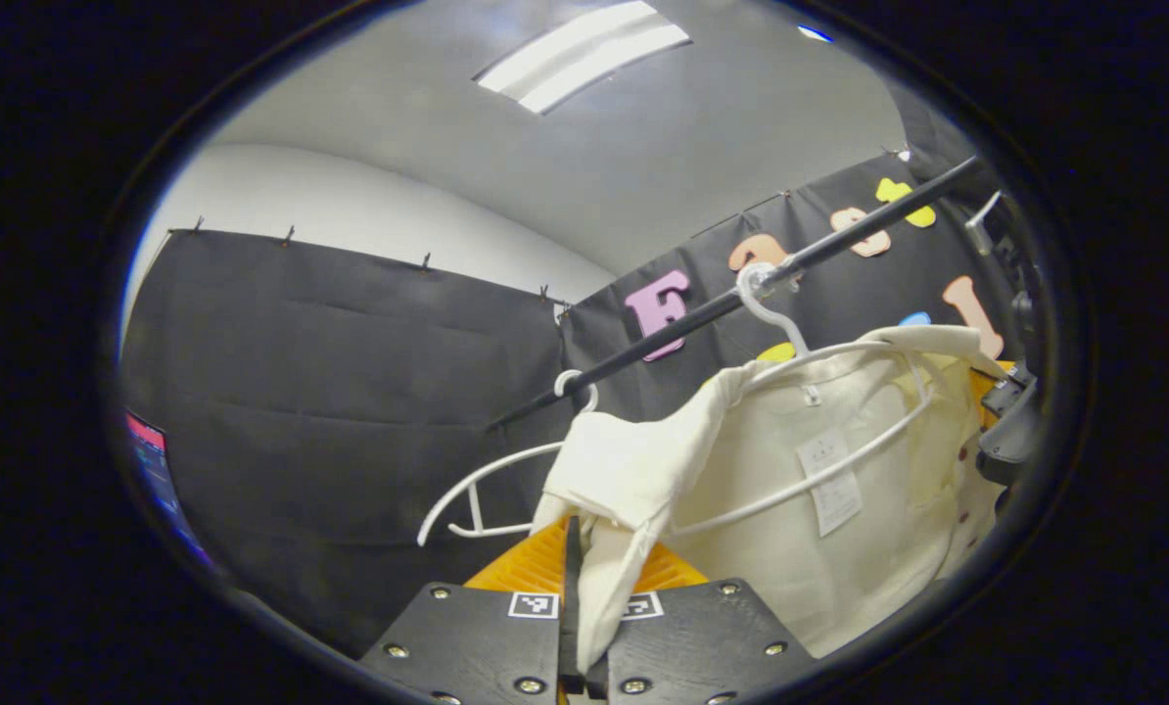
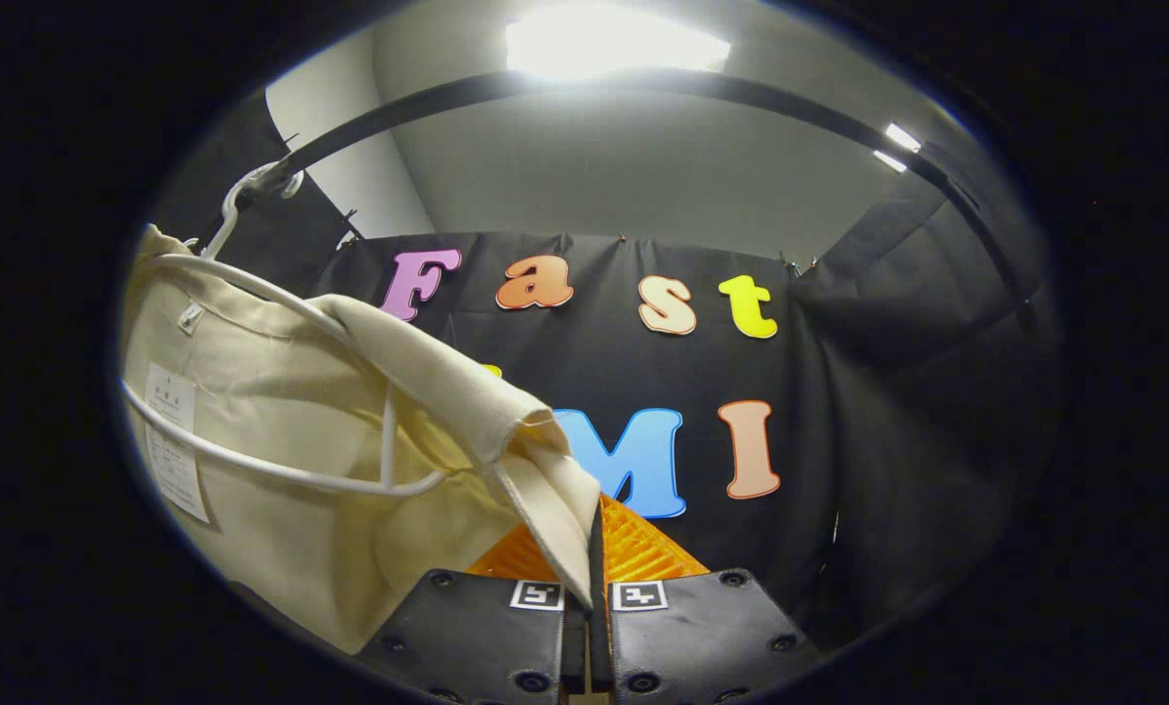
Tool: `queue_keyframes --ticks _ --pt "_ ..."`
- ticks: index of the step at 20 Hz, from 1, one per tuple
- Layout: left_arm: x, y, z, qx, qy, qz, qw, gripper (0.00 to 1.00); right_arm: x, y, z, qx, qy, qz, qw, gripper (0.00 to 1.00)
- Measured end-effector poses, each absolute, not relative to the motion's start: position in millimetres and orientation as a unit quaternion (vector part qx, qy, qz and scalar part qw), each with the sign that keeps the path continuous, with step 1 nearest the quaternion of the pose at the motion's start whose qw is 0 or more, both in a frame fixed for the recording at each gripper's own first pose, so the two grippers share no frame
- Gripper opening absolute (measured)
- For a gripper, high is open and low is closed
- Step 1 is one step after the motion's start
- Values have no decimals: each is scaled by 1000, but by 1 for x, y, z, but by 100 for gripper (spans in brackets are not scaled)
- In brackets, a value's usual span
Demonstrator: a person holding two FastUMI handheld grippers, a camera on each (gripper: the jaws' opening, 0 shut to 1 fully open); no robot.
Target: Grasp the clothes on the hanger with both hands and then place them into the laundry hamper below.
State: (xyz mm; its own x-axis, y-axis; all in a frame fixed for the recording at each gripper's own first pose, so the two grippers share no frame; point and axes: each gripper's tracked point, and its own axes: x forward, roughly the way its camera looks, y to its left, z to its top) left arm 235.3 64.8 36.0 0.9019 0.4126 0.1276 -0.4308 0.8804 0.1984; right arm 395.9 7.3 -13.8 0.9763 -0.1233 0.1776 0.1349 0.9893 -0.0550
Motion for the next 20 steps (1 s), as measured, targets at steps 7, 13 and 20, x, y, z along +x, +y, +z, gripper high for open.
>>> queue_keyframes --ticks 7,13,20 --pt "245 106 78 115 -65 228 965 4 429 9 -3 -13 -94 -53 994 6" --pt "272 123 84 96 -64 204 972 3 464 29 -28 14 -53 -22 998 4" --pt "290 136 51 75 -34 195 977 4 471 52 -74 32 -4 18 999 4"
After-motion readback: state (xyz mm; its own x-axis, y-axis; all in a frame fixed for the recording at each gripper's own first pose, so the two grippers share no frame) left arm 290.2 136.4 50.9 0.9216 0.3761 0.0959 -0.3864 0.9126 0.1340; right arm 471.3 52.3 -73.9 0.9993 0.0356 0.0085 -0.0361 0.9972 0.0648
